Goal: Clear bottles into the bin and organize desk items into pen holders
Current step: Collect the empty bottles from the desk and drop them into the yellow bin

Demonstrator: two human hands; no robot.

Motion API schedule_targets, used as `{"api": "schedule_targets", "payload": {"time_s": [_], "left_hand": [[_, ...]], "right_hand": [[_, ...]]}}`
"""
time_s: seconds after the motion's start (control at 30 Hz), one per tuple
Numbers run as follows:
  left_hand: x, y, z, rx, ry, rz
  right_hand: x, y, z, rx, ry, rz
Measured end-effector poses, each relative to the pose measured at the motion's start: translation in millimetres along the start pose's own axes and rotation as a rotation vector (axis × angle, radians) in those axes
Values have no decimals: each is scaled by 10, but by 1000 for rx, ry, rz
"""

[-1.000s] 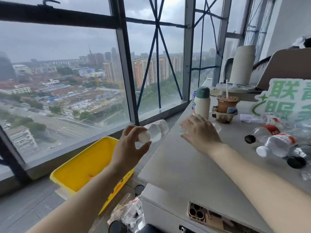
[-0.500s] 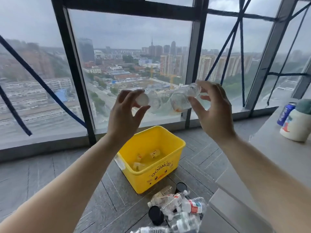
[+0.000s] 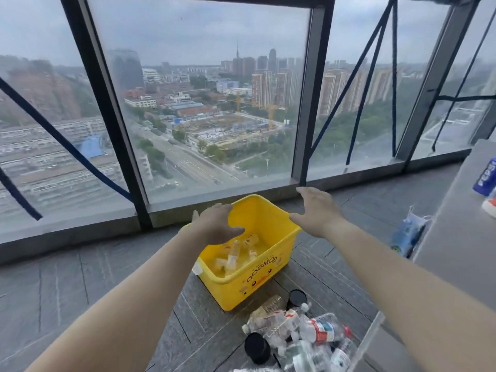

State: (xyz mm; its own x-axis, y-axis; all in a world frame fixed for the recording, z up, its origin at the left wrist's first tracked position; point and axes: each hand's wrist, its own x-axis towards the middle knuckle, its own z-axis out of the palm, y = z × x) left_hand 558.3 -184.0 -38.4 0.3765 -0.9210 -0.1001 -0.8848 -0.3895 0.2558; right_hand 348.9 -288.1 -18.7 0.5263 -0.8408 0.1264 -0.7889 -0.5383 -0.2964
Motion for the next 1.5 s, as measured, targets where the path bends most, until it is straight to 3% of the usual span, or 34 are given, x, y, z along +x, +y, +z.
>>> {"api": "schedule_targets", "payload": {"time_s": [0.23,0.47,0.7,1.0,1.23,1.5], "left_hand": [[-316,1017,73,-183,109,322],[-935,2638,352,-301,156,719],[-1726,4024,857,-329,-3,983],[-2002,4993,1372,-375,-51,957],[-1960,5387,1689,-395,-80,935],[-1918,5419,1750,-473,-4,885]], "right_hand": [[-813,550,-537,-5,97,58],[-2304,1478,-1250,-151,280,298],[-3880,2409,-1676,-248,261,595],[-4757,3098,-1704,-274,144,815],[-4772,3271,-1697,-340,151,756],[-4766,3241,-1726,-391,99,723]]}}
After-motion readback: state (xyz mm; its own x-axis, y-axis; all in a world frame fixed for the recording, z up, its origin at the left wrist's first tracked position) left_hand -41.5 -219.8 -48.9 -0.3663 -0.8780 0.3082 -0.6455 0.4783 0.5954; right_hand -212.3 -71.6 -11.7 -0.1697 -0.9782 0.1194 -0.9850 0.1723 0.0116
